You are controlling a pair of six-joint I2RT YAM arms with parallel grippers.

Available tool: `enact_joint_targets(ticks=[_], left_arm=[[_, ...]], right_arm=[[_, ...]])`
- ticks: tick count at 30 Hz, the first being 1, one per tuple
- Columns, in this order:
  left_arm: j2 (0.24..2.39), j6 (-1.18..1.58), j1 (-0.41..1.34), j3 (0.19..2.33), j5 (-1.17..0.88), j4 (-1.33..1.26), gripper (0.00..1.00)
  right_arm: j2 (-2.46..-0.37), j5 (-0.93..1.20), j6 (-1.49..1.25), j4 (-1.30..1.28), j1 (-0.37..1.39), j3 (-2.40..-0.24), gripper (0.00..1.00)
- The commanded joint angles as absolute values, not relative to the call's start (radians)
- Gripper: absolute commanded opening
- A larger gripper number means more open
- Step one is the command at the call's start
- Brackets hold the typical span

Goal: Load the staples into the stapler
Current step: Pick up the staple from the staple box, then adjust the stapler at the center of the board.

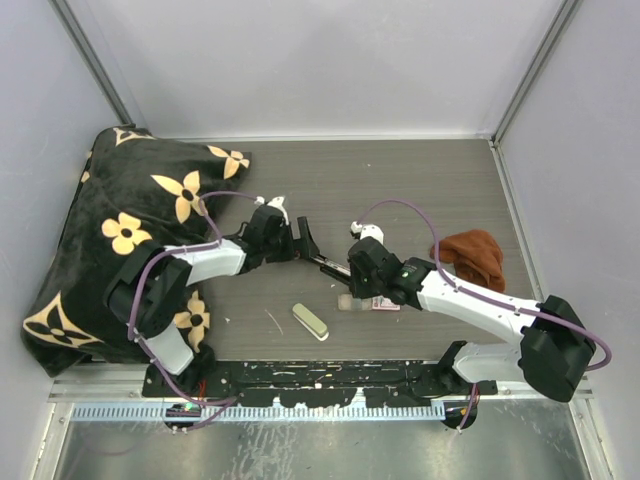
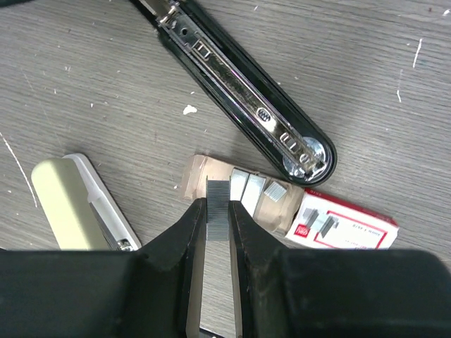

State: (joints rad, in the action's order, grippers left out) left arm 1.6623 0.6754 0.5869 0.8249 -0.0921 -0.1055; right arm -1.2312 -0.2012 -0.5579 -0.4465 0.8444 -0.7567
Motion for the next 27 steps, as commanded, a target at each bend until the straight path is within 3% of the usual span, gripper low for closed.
enact_joint_targets(ticks=[1,15,27], left_arm=[[1.733,0.592,0.587,0.911,-0.156,-0.220,0.96],[1.868,0.482,0.584,1.069,-0.316,-0.312,0.96],[1.836,0.462,0.555,1.087,-0.305,-0.282,0.96]], right_arm=[[-1.226,-0.153,-0.520,-0.399,0.842,-0.759,0.20],[-1.313,-0.188,-0.445,-0.560,0.832,-0.893,0.20],[-1.381,0.005,-0.356,-0.649,0.748,-0.985,0.21]])
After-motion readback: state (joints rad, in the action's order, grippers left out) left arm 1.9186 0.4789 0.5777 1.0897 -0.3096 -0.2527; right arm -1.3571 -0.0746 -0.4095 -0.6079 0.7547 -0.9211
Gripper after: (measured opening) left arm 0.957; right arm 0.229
